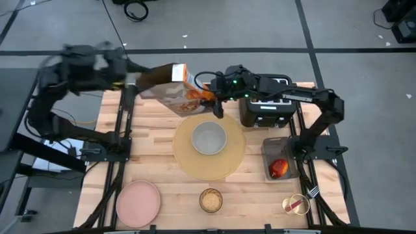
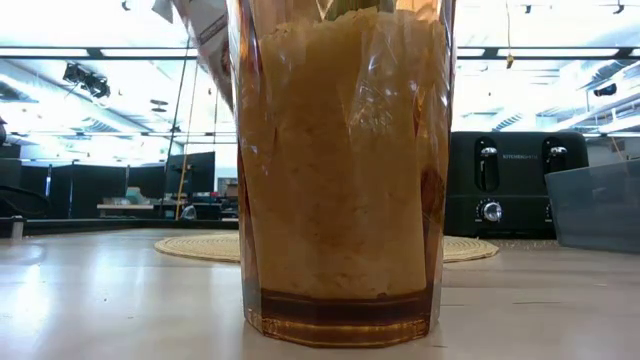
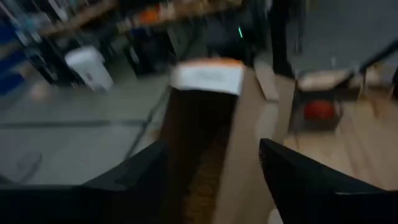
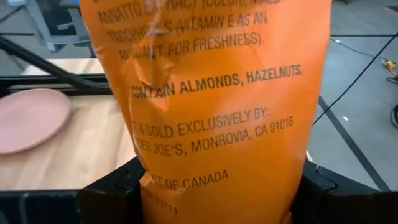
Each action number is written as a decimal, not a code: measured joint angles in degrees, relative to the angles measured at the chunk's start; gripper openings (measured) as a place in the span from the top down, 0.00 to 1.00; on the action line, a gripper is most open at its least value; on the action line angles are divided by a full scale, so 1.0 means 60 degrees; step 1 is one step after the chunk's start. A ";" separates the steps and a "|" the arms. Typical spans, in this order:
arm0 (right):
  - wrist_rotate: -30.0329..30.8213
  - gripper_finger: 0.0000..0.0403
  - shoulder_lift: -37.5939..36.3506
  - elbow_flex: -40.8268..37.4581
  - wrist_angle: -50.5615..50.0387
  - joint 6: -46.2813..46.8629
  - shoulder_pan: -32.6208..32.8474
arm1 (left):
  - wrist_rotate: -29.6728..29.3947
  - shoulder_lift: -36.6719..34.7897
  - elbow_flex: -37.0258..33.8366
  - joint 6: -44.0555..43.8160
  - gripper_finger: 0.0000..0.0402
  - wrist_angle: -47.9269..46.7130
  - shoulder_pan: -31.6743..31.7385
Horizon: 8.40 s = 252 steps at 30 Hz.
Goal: Arrange a breakfast setting
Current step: Pour the cereal from the brown cereal box into the gray bowl
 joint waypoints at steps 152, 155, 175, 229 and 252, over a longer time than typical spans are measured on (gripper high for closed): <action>-0.3860 0.43 -0.1463 0.0004 -0.7033 1.5778 0.2446 | -0.1130 -0.0770 -0.0701 0.0543 0.37 -0.2215 0.0019; -0.3808 0.43 -0.1463 0.0007 -0.7039 1.5774 0.2456 | -0.1091 -0.0868 -0.0701 0.0499 0.37 -0.2232 0.0021; -0.3529 0.42 -0.1466 0.0007 -0.7140 1.5661 0.2494 | 0.1153 -0.1244 -0.0701 0.0019 0.37 -0.2218 0.0022; -0.2443 0.42 -0.1925 0.0007 -0.7851 1.5388 0.3397 | 0.3570 -0.1302 -0.0697 -0.0162 0.37 -0.2196 0.0020; -0.0449 0.42 -0.2198 0.0007 -0.9345 1.2887 0.4764 | 0.4033 -0.0734 -0.0697 -0.2307 0.37 0.0162 0.0018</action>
